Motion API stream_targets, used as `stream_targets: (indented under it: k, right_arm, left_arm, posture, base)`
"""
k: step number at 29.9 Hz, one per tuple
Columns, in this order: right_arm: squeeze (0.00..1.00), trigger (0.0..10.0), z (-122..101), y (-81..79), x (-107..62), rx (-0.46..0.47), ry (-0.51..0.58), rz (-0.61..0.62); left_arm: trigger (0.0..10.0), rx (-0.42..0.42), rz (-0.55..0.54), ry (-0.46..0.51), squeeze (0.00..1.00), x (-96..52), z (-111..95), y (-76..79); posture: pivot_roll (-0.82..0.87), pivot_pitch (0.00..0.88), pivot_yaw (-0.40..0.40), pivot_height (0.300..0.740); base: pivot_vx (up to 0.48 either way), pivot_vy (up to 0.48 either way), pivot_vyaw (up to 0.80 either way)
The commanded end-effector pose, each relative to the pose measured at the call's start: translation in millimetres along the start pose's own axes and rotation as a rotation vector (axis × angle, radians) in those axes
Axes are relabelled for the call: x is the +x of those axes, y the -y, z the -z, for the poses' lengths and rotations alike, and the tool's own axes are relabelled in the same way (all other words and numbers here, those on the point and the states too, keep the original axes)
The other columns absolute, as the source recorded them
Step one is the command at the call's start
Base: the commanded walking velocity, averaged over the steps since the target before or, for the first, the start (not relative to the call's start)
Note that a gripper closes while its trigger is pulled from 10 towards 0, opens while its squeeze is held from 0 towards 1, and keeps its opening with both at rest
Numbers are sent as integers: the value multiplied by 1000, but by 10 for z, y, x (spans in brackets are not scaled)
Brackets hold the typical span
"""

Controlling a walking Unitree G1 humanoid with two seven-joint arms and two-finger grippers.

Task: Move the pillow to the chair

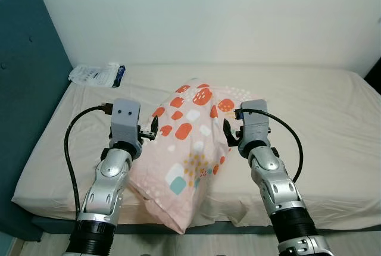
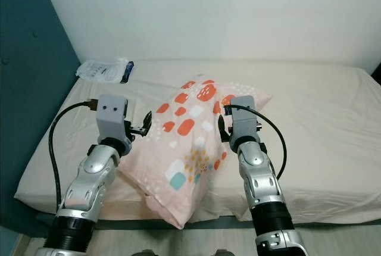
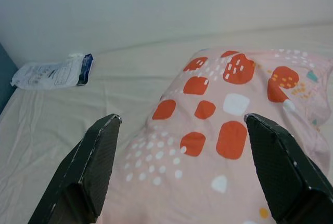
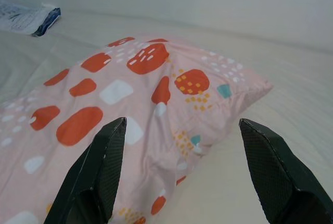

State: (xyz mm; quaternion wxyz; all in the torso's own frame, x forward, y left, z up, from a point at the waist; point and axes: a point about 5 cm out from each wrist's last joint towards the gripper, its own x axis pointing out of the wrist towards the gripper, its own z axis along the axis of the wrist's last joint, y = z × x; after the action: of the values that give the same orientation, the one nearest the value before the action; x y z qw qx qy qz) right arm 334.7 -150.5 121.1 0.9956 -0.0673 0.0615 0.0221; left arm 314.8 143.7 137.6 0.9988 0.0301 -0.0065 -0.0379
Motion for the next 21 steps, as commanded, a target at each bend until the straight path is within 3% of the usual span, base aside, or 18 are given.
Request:
stream_targets:
  k: [1,21]
  right_arm:
    - [0,10000,18,-4,-7,14,2,3]
    - [0,10000,26,-4,-10,16,0,6]
  left_arm:
    - [10000,-2,5,-26,0,2,58,1]
    - [10000,-1,8,-25,0,2,49,-9]
  posture:
    - [2,62,10,651]
    - [4,65,12,651]
  base:
    - [0,0,0]
    - [0,0,0]
